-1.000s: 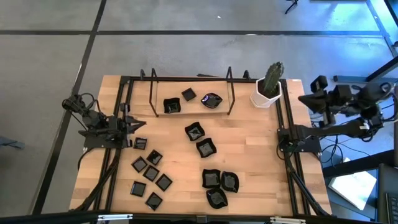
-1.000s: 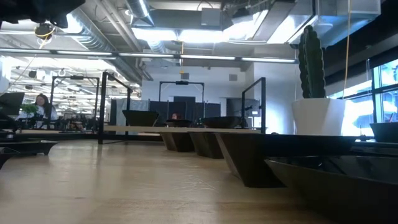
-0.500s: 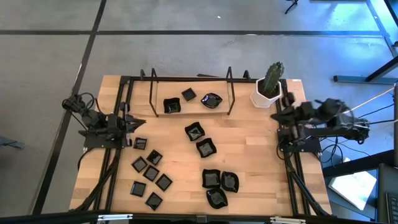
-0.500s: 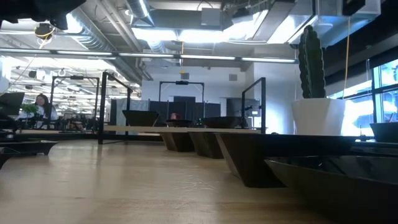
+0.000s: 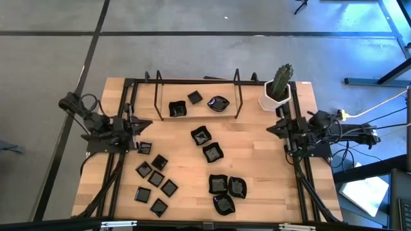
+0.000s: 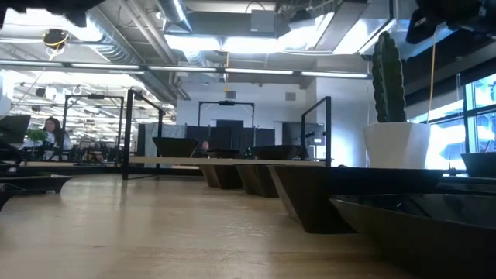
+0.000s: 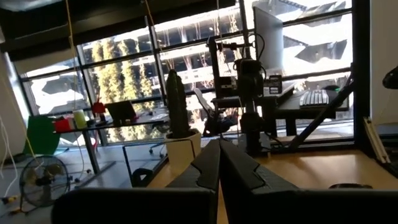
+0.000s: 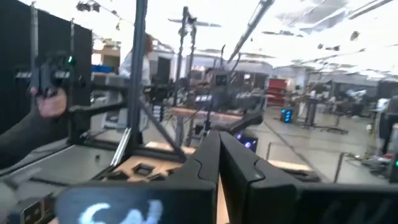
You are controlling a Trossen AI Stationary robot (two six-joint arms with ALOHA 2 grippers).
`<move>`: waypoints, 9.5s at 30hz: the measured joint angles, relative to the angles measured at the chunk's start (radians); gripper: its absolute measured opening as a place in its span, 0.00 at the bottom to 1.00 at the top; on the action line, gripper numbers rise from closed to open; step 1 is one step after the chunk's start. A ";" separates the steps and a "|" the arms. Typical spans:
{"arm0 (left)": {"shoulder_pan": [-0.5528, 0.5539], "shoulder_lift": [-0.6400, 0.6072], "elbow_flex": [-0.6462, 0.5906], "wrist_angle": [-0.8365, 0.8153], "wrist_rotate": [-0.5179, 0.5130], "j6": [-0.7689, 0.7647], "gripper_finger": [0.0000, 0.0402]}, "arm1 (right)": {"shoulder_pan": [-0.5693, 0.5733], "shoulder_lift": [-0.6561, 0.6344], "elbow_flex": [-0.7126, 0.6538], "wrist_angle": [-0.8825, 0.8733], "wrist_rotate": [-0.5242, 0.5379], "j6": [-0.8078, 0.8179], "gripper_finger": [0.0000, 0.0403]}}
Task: Pick & Place Mini shaped plates
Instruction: Stack the distorted square plate on top of the distorted square plate on the shelf
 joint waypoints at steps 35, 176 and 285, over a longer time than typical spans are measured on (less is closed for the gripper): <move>0.506 1.166 0.889 -0.701 0.572 -0.066 0.01 | 0.000 0.000 -0.047 -0.070 0.019 -0.017 0.02; 0.795 1.586 1.138 -1.395 0.401 -0.524 0.01 | 0.000 0.001 -0.046 -0.080 -0.026 -0.017 0.02; 0.803 1.586 1.138 -1.325 0.457 -0.447 0.04 | 0.000 0.000 -0.046 -0.079 -0.025 -0.022 0.02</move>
